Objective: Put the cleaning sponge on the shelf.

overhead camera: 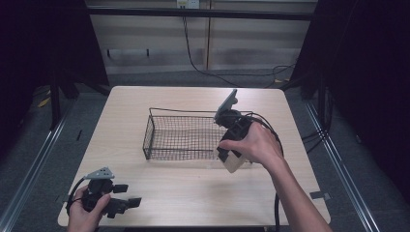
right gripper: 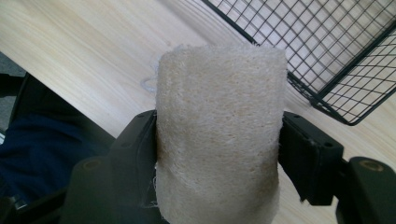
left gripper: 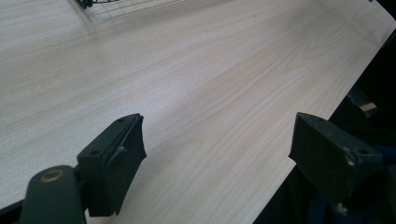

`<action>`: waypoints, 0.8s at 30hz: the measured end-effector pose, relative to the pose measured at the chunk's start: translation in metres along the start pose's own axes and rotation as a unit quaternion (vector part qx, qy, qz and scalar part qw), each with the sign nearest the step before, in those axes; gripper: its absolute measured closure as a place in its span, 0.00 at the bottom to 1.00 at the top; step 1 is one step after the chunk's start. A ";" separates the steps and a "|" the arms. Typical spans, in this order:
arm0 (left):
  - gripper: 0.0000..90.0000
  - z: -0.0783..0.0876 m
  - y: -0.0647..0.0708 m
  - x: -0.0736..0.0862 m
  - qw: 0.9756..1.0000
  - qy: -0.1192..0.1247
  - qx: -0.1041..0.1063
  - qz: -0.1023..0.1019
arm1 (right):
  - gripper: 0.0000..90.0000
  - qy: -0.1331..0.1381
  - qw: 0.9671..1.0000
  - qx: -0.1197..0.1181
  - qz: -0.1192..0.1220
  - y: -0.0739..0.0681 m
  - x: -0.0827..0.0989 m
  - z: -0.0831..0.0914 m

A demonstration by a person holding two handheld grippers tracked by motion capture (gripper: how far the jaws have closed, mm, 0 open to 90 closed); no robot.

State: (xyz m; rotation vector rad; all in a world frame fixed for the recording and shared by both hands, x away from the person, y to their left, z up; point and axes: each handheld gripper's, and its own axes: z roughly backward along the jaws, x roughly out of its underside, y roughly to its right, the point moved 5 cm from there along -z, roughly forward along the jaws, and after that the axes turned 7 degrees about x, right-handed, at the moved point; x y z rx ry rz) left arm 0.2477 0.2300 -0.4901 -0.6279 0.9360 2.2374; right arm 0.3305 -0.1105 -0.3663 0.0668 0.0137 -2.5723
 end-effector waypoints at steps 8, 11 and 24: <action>0.19 0.002 -0.001 0.000 1.000 0.007 -0.005 0.003 | 0.37 0.009 1.000 -0.006 -0.011 0.007 -0.013 0.004; 0.19 0.002 -0.001 0.000 1.000 0.005 -0.004 0.001 | 0.37 0.007 1.000 -0.004 -0.017 0.010 -0.016 0.004; 0.19 0.003 -0.001 -0.001 1.000 0.006 -0.003 0.000 | 0.37 0.016 0.998 -0.005 -0.053 0.026 -0.028 0.004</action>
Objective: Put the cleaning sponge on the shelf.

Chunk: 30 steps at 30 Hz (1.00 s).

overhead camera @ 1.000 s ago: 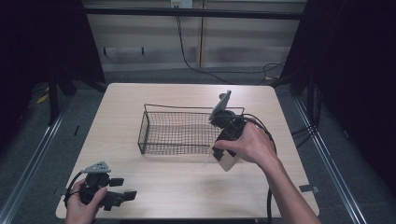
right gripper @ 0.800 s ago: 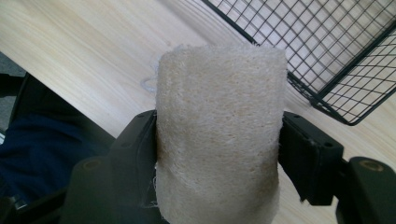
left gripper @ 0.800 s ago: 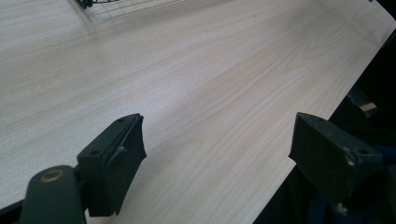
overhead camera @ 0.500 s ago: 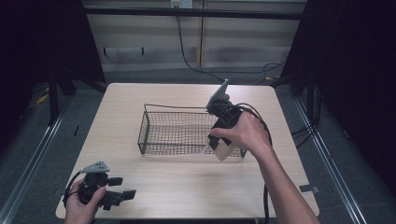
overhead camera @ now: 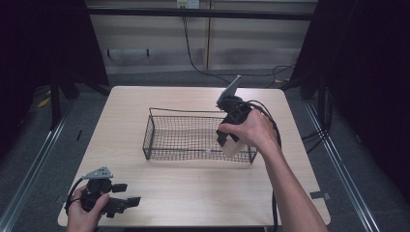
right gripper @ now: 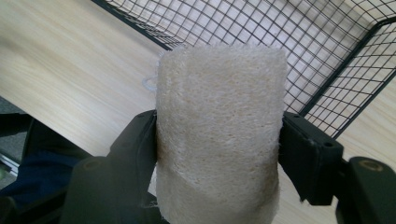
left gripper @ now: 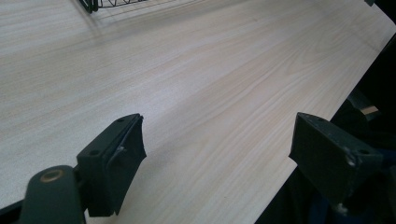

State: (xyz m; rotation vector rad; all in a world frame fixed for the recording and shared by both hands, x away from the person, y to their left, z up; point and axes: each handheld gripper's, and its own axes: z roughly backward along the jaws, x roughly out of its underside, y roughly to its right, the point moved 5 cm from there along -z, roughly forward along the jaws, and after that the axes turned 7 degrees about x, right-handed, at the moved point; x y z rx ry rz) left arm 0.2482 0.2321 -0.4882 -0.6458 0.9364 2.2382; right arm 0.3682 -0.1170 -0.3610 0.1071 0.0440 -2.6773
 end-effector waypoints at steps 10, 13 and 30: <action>0.19 0.000 0.000 0.000 1.000 -0.001 0.002 -0.002 | 0.37 0.004 1.000 0.003 -0.030 0.006 -0.011 -0.005; 0.19 0.001 0.000 0.000 1.000 0.000 0.002 -0.002 | 0.37 0.003 0.999 0.004 -0.038 0.008 -0.013 -0.006; 0.19 0.000 0.000 0.000 1.000 0.000 0.002 0.001 | 0.37 -0.006 0.994 0.018 -0.110 0.027 -0.028 -0.017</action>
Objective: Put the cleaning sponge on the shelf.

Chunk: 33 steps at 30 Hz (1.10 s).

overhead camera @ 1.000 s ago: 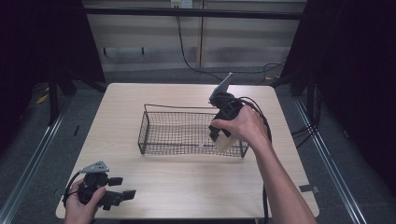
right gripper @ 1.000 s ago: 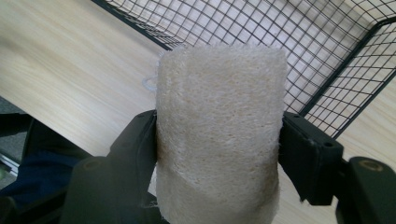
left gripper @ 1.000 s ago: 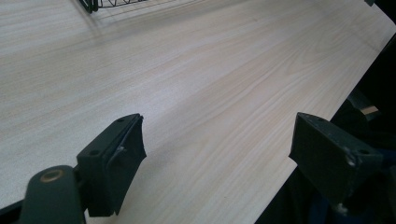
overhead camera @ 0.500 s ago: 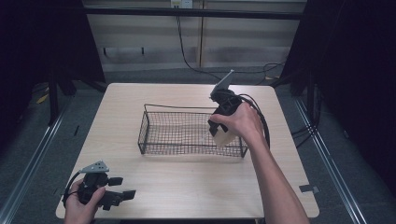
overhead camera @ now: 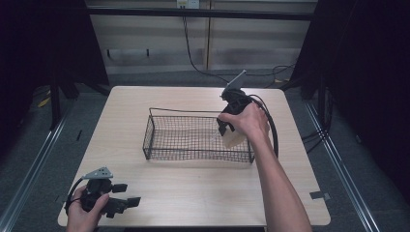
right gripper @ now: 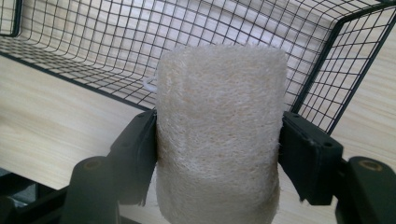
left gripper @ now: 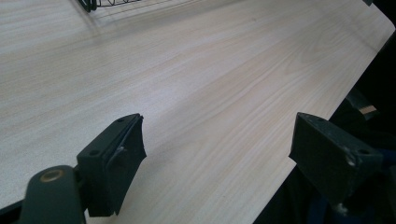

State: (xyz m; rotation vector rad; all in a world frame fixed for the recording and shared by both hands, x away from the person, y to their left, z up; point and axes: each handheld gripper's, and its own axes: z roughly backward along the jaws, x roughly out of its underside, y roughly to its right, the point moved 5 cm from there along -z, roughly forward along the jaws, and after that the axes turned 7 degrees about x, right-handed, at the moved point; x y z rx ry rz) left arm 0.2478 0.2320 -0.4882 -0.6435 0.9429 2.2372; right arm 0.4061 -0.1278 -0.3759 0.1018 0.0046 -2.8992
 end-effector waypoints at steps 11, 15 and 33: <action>0.19 0.000 0.000 0.000 1.000 0.000 0.001 0.000 | 0.37 0.007 0.999 0.010 -0.051 0.009 -0.006 -0.011; 0.19 0.000 0.000 0.000 1.000 -0.002 0.002 0.001 | 0.37 0.010 0.998 0.011 -0.068 0.013 -0.007 -0.017; 0.19 0.000 -0.001 0.001 1.000 -0.003 0.000 0.001 | 0.37 0.000 0.993 0.013 -0.115 0.038 -0.004 -0.056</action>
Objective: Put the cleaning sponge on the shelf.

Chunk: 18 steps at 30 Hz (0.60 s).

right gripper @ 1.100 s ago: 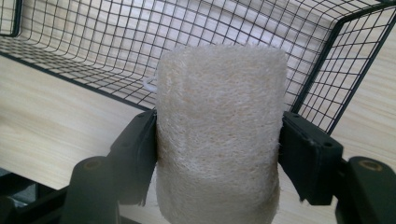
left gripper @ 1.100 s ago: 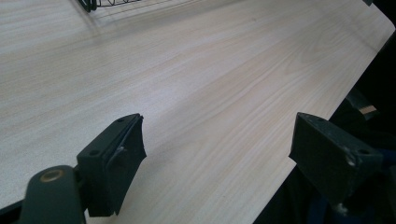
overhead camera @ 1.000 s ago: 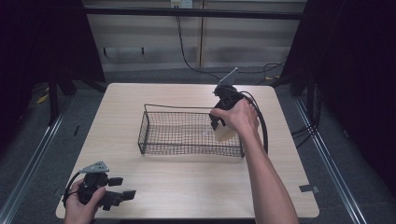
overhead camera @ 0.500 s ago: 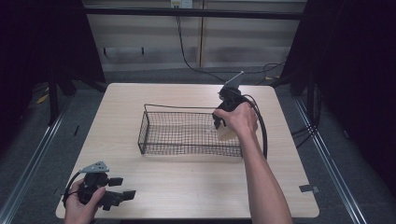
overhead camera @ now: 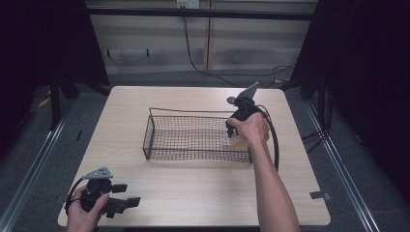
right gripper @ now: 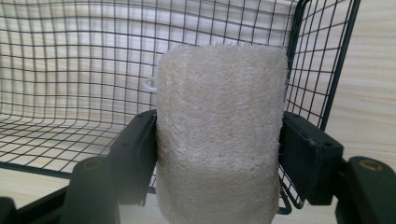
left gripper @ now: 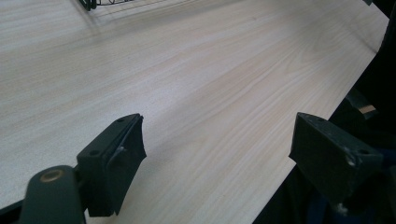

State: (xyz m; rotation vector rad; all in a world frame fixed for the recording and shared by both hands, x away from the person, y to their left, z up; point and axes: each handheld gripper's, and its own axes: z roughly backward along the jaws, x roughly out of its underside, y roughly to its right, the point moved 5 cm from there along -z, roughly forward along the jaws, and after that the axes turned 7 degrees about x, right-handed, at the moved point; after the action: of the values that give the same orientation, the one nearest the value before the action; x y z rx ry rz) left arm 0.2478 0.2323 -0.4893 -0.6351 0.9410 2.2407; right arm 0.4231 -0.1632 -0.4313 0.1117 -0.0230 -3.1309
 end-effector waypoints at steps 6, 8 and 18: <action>0.19 -0.001 0.000 0.000 1.000 0.001 -0.001 -0.001 | 0.37 -0.003 1.000 0.003 -0.010 0.003 0.001 -0.009; 0.19 -0.001 0.001 0.000 1.000 0.001 -0.001 0.000 | 0.37 -0.006 1.000 0.002 -0.011 0.003 0.001 -0.012; 0.19 0.000 0.000 0.000 1.000 0.002 -0.001 -0.001 | 0.37 -0.016 1.000 0.010 -0.014 0.004 0.002 -0.026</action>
State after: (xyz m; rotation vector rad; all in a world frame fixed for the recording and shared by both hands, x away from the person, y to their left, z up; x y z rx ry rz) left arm 0.2477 0.2319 -0.4889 -0.6419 0.9401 2.2400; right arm 0.4230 -0.1672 -0.4574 0.0642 -0.0533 -3.1616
